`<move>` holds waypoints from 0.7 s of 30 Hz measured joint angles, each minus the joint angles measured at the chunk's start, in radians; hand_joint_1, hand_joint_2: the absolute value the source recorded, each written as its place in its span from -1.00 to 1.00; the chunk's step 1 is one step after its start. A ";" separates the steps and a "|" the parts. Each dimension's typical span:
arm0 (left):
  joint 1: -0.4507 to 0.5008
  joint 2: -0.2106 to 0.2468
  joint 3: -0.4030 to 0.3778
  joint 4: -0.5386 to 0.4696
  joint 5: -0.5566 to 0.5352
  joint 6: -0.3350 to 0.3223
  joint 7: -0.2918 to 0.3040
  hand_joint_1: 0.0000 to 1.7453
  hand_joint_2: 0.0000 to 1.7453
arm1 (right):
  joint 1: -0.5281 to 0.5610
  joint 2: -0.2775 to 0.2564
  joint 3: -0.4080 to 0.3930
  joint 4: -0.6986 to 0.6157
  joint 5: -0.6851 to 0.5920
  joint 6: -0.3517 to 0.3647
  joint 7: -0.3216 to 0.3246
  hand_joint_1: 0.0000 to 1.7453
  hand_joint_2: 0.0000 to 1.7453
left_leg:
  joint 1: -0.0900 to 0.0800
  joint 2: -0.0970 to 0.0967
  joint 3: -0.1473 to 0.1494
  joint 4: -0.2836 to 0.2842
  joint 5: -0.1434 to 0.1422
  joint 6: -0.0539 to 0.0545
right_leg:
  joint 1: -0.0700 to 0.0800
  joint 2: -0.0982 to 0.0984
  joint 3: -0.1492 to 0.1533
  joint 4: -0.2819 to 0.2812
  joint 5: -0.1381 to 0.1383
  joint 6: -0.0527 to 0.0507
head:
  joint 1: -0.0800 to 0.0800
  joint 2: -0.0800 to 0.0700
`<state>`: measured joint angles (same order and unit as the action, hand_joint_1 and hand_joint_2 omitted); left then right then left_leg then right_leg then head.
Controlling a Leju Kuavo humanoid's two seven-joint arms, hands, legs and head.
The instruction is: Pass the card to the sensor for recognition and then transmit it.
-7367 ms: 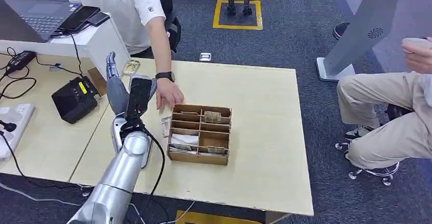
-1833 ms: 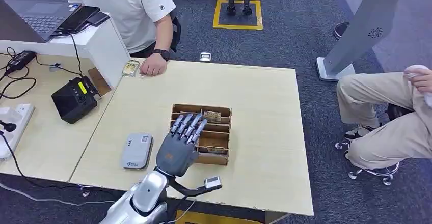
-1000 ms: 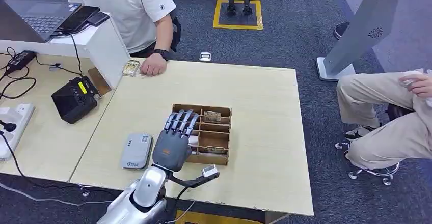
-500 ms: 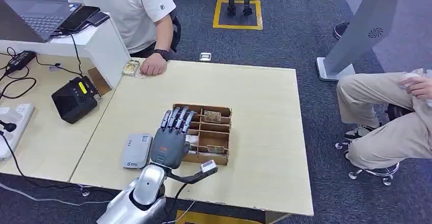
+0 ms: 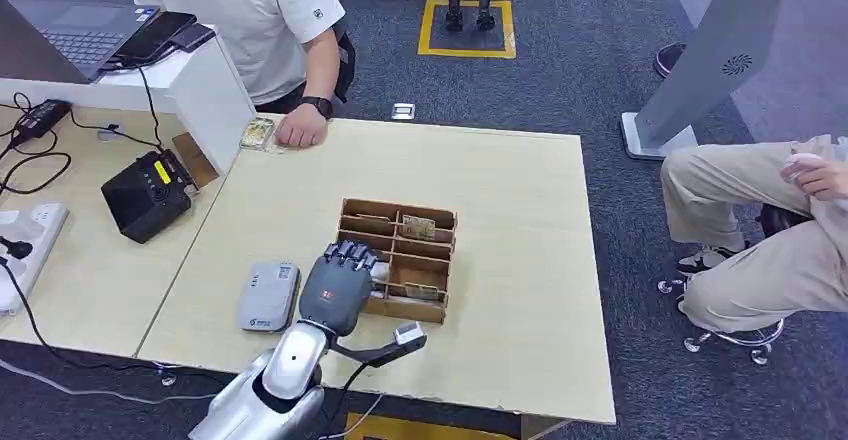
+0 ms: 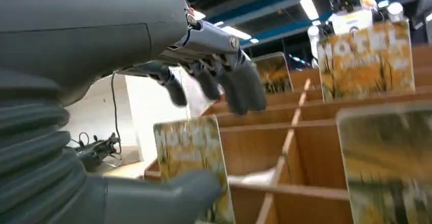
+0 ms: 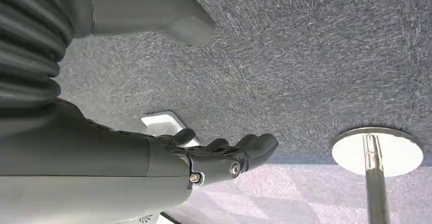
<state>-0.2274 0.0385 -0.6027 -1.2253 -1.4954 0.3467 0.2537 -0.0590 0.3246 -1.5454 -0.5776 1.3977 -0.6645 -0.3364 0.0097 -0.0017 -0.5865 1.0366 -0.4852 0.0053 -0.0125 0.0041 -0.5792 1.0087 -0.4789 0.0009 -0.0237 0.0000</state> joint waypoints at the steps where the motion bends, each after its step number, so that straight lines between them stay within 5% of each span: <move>1: -0.001 0.000 0.000 0.003 0.000 -0.010 -0.007 1.00 1.00 | 0.000 0.000 0.000 0.000 0.001 0.000 0.004 -1.00 1.00 | 0.000 0.000 0.000 0.000 0.000 0.000 | 0.000 0.000 0.000 0.000 0.000 0.000 | 0.000 0.000; 15: -0.019 0.006 0.000 0.030 0.005 -0.052 -0.043 1.00 1.00 | 0.000 0.000 0.000 0.000 0.012 0.000 0.007 -1.00 1.00 | 0.000 0.000 0.000 0.000 0.000 0.000 | 0.000 0.000 0.001 0.000 0.000 0.000 | 0.000 0.000; 21: -0.019 0.008 0.000 0.035 0.007 0.019 -0.039 1.00 1.00 | 0.000 0.000 0.000 0.000 0.003 0.000 0.003 -1.00 1.00 | 0.000 0.000 0.000 0.000 0.000 0.000 | 0.000 0.000 0.001 0.000 0.000 0.000 | 0.000 0.000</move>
<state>-0.2460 0.0469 -0.6027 -1.1906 -1.4885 0.3658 0.2152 -0.0592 0.3246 -1.5454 -0.5776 1.4004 -0.6645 -0.3330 0.0098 -0.0016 -0.5861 1.0366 -0.4852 0.0053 -0.0124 0.0043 -0.5787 1.0089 -0.4789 0.0008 -0.0240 0.0000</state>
